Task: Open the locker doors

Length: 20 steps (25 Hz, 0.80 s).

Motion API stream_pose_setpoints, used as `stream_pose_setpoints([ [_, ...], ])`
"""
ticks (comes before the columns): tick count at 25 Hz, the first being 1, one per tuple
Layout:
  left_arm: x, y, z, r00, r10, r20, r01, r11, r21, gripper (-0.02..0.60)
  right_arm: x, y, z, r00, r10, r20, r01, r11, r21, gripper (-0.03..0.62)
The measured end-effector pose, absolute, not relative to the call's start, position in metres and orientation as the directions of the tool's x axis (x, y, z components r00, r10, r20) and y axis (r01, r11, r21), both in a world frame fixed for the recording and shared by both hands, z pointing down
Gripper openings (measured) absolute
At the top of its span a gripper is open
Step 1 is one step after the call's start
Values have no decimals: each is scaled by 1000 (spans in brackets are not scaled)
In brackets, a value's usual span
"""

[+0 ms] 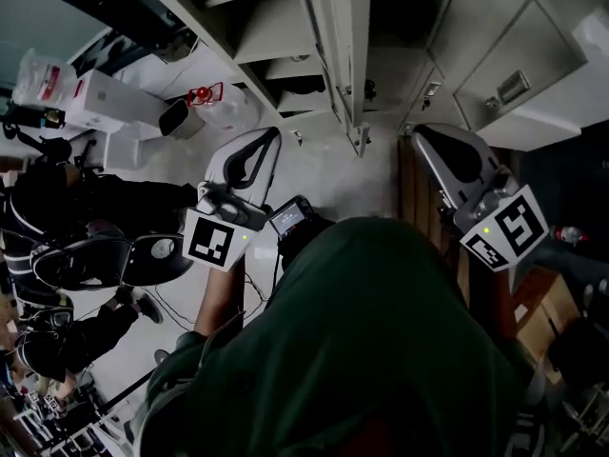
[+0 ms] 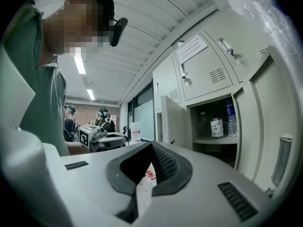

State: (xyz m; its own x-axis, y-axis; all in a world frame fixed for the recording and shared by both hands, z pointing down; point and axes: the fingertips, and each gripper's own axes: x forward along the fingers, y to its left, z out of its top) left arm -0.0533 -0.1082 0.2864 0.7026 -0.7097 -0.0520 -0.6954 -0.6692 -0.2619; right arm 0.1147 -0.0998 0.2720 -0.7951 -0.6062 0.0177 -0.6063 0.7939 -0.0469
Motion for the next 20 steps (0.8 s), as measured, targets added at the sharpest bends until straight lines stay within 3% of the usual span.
stream_pose_setpoints([
  [20, -44, -126, 288, 733, -680, -28, -656, -694, -297, -9, 145, -100, 268, -729, -684, 5, -683, 727, -63, 5],
])
